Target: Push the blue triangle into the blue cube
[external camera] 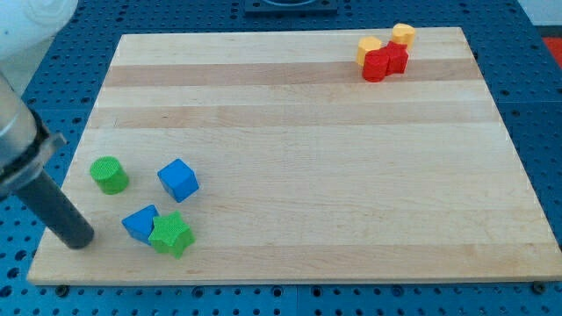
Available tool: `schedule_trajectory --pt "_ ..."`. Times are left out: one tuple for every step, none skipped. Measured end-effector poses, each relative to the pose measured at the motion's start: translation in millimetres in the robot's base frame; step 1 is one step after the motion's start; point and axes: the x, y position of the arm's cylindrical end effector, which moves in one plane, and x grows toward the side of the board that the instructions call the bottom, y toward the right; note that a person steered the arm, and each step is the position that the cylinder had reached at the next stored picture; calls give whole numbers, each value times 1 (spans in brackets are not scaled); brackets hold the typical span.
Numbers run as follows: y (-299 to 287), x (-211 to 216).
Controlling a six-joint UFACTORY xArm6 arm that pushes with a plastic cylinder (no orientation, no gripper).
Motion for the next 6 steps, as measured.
schedule_trajectory --pt "2 1" --pt "35 6" --pt "56 6" --pt "56 -1" --pt "64 -23" --pt "81 -51"
